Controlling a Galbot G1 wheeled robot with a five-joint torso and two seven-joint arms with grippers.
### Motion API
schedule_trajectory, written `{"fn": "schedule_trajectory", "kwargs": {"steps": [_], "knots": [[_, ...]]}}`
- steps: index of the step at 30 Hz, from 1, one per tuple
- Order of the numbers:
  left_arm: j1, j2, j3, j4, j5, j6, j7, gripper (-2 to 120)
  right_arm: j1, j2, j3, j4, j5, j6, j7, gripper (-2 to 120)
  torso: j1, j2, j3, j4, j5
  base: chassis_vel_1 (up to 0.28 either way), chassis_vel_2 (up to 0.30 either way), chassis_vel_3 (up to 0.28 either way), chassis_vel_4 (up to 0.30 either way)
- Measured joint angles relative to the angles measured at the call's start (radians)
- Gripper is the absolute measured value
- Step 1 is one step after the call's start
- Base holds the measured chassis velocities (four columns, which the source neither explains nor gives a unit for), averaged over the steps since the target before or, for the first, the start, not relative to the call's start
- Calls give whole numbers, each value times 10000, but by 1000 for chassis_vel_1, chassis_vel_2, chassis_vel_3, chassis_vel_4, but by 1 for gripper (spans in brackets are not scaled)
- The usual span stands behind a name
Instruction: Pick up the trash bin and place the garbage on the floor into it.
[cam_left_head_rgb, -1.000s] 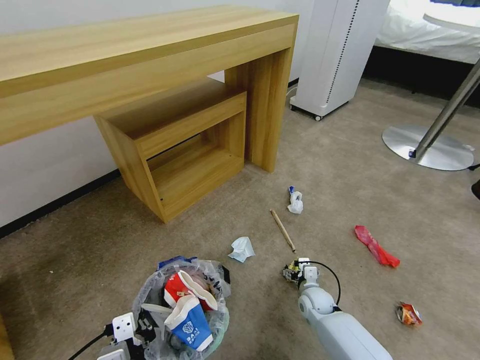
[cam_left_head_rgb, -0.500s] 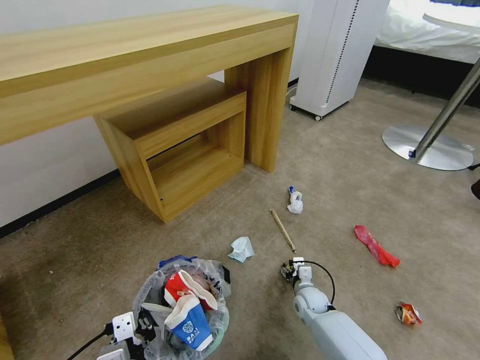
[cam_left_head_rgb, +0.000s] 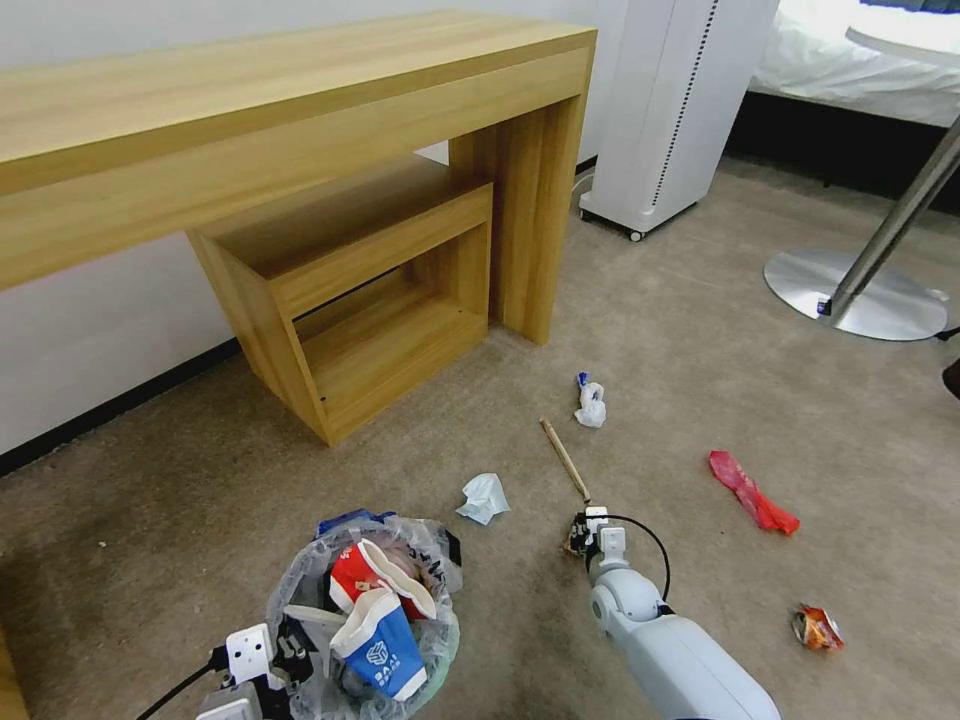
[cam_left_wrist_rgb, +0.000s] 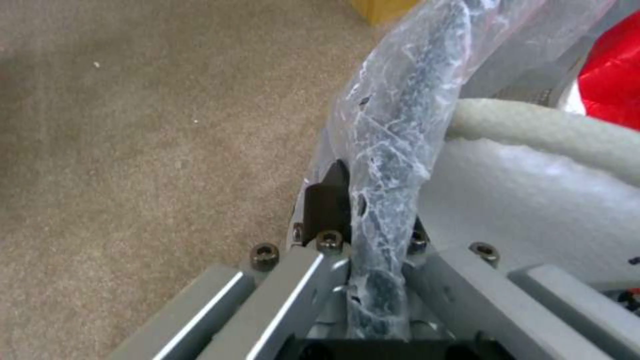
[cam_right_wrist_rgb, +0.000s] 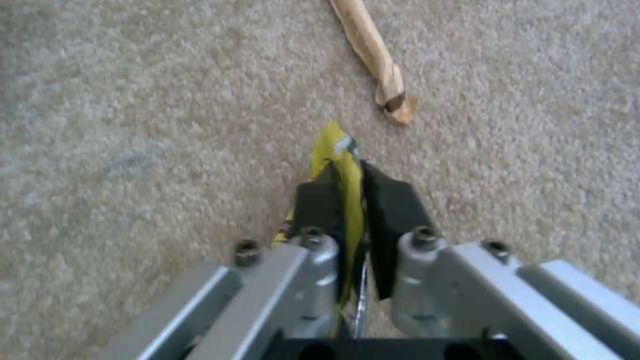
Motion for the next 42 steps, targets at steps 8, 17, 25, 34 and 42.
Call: {"fn": "schedule_trajectory", "kwargs": {"steps": [8,17,25,34,42], "knots": [[7,16,-19,7,45,-37,11,0,-95,113,0,-162,-34,73,77,0,0,0,0,-1,0,0,0,0,0],[-37,207,-148,-21,-159,-39,-7,0,-139,-305,241,1548,670,255,-286,0,0,0,0,0,2,0,0,0,0],[-85,187,-104,-26,-266,3,-19,0,-321,-1585,470,3754,1764,1220,-1555,0,0,0,0,-1,1,0,0,0,0],[-429,332,-258,59,-887,319,-30,0,-185,-3126,-734,6601,3588,2805,-4894,0,0,0,0,-1,2,0,0,0,0],[-712,353,-407,22,-1143,447,-41,0,1033,-3691,-2327,7919,4346,2818,-5643,0,0,0,0,0,-1,0,0,0,0]]}}
